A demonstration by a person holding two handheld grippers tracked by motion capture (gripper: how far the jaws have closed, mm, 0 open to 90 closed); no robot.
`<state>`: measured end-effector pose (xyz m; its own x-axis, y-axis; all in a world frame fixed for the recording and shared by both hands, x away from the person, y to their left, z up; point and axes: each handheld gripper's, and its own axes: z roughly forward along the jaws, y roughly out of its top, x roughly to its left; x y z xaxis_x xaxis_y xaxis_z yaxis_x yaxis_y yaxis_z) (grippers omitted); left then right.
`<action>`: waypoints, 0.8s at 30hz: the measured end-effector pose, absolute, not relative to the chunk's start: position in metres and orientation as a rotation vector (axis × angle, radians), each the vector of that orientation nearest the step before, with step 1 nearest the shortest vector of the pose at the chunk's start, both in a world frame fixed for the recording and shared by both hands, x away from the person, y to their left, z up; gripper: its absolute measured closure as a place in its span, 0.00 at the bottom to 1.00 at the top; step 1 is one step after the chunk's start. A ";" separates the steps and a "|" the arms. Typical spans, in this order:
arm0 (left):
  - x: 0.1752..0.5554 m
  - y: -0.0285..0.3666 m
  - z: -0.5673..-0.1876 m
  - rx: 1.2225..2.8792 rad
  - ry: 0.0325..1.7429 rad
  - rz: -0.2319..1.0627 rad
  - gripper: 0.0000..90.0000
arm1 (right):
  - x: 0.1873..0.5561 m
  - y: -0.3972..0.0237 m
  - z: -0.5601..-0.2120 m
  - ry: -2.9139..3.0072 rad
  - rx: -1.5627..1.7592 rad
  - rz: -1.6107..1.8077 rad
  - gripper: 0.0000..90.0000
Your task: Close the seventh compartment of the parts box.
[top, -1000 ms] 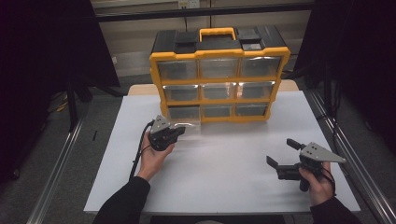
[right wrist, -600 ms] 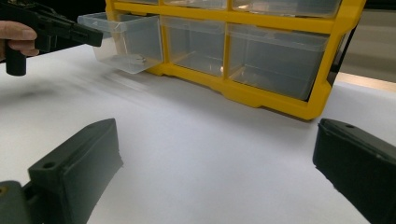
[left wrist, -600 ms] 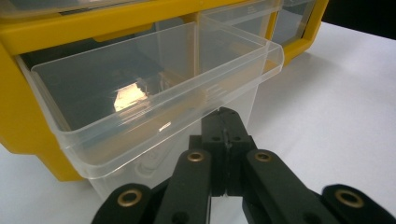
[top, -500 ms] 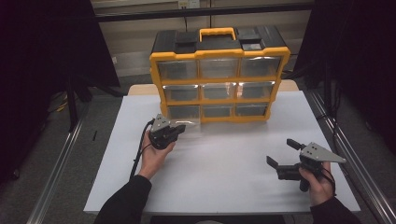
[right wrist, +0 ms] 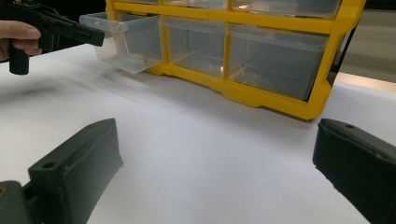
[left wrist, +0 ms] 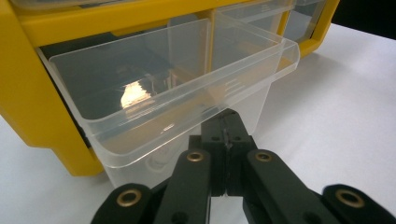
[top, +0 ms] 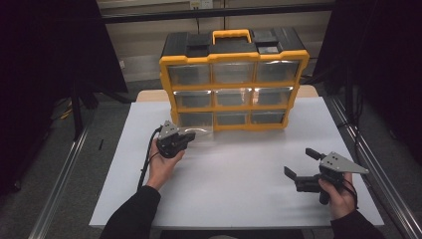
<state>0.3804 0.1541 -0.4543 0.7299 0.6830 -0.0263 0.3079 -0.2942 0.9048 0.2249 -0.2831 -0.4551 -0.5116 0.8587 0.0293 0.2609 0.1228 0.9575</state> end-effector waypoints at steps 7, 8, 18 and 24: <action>0.383 0.152 -0.458 1.885 0.778 0.452 1.00 | 0.225 -0.283 -0.455 1.854 1.080 1.404 0.01; 0.383 0.151 -0.459 1.884 0.788 0.441 1.00 | 0.225 -0.283 -0.455 1.854 1.078 1.405 0.01; 0.384 0.151 -0.459 1.897 0.765 0.434 1.00 | 0.225 -0.283 -0.455 1.859 1.076 1.401 0.01; 0.385 0.150 -0.461 1.896 0.771 0.432 1.00 | 0.225 -0.283 -0.455 1.858 1.079 1.404 0.01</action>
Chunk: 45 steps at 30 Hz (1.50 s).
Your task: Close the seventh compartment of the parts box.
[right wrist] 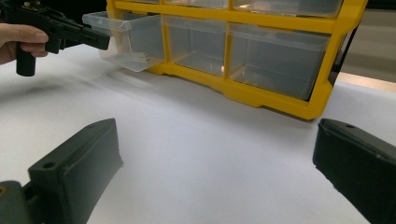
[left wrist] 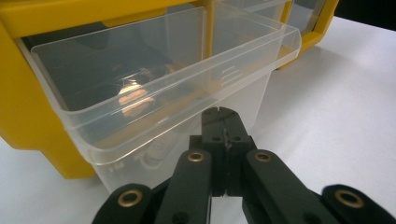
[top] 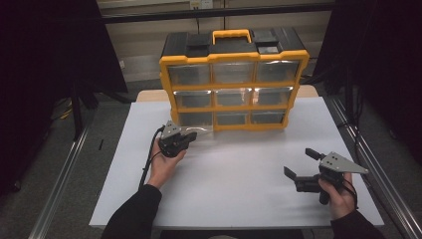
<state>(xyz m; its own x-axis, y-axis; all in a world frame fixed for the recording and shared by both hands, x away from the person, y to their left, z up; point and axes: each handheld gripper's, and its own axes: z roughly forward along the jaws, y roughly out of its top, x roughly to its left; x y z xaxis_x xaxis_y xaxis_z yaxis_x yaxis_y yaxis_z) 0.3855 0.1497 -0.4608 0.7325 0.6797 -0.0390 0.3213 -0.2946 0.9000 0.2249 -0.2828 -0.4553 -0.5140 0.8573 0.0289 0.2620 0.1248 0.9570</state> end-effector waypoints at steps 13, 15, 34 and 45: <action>0.390 0.137 -0.459 1.915 0.751 0.441 1.00 | 0.225 -0.283 -0.455 1.857 1.080 1.403 0.01; 0.389 0.137 -0.457 1.922 0.754 0.449 1.00 | 0.225 -0.283 -0.455 1.858 1.079 1.404 0.01; 0.392 0.138 -0.452 1.909 0.765 0.456 1.00 | 0.225 -0.283 -0.455 1.857 1.080 1.401 0.01; 0.395 0.138 -0.451 1.935 0.769 0.477 1.00 | 0.225 -0.283 -0.455 1.855 1.080 1.401 0.01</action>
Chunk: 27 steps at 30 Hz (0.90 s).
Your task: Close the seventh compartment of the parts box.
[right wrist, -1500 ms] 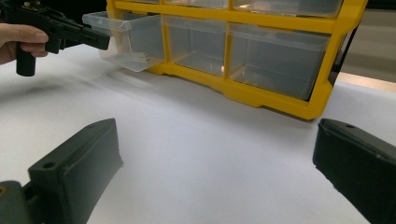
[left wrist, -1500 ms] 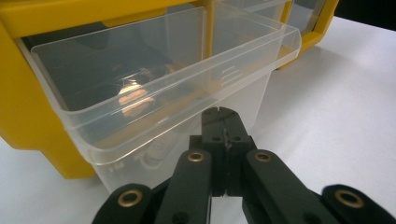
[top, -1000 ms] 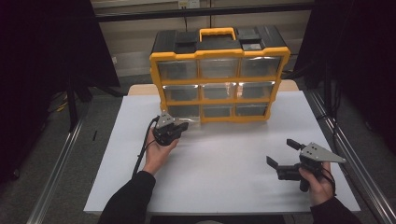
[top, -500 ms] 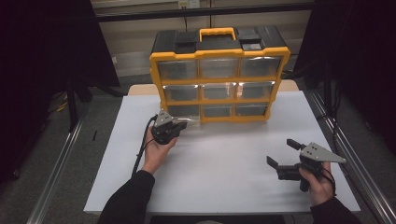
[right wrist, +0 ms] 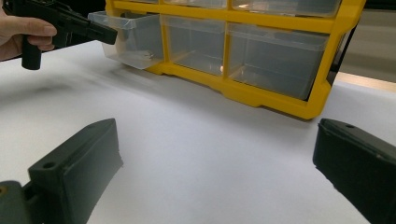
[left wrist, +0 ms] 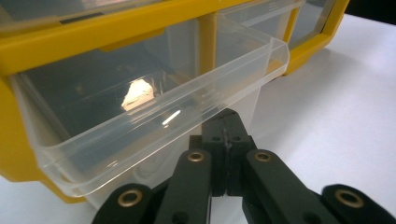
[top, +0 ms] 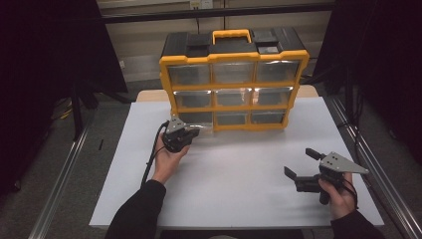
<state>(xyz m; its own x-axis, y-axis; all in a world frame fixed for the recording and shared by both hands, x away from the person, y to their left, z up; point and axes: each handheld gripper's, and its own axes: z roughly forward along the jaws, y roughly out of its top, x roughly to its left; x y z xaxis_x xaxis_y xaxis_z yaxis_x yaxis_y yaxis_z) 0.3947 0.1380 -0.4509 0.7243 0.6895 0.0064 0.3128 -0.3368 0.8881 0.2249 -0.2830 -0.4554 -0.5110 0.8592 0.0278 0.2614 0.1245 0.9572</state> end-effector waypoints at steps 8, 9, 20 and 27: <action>0.397 0.138 -0.451 1.931 0.769 0.479 1.00 | 0.225 -0.283 -0.455 1.857 1.080 1.402 0.01; 0.398 0.138 -0.450 1.935 0.769 0.483 1.00 | 0.225 -0.283 -0.455 1.855 1.080 1.404 0.01; 0.401 0.138 -0.450 1.932 0.781 0.497 1.00 | 0.225 -0.283 -0.455 1.857 1.080 1.403 0.01; 0.403 0.139 -0.451 1.921 0.793 0.500 1.00 | 0.225 -0.283 -0.455 1.856 1.080 1.403 0.01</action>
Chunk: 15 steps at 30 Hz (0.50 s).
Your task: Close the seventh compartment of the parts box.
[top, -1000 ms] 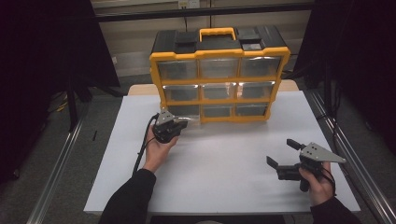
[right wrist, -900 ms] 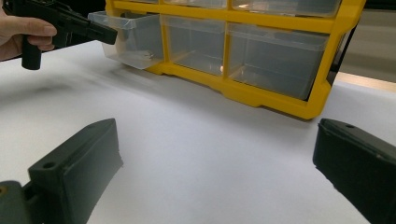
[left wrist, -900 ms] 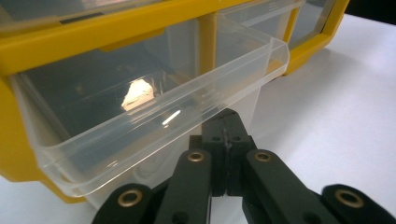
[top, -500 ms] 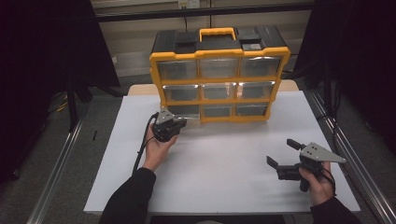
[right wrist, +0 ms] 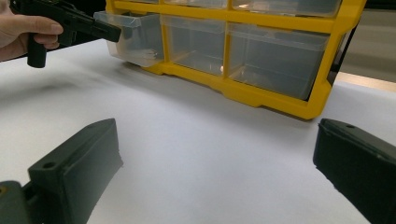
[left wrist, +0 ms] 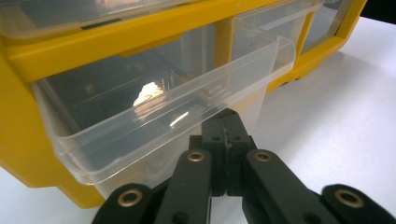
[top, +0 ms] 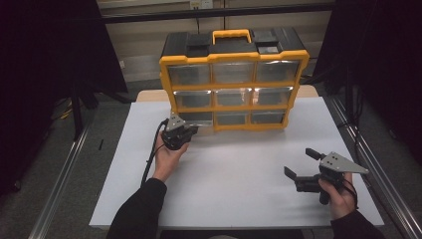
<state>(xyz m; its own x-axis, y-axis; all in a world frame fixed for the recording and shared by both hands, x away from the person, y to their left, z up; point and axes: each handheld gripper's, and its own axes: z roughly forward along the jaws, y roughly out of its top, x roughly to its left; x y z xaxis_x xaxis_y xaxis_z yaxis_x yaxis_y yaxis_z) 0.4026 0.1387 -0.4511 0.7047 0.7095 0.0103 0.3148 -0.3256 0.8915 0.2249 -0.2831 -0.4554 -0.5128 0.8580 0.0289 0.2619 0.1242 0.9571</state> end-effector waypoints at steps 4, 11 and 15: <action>0.405 0.140 -0.451 1.925 0.788 0.506 1.00 | 0.225 -0.283 -0.455 1.858 1.080 1.402 0.01; 0.406 0.140 -0.451 1.926 0.790 0.511 1.00 | 0.225 -0.283 -0.455 1.857 1.078 1.402 0.01; 0.408 0.139 -0.452 1.912 0.793 0.507 1.00 | 0.225 -0.283 -0.455 1.858 1.079 1.401 0.01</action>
<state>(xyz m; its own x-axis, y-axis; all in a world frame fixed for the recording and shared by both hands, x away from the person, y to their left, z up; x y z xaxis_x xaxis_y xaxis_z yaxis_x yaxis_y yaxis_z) 0.4078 0.1392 -0.4521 0.7011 0.7130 0.0114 0.3100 -0.3191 0.8956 0.2251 -0.2832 -0.4554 -0.5129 0.8580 0.0276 0.2626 0.1262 0.9566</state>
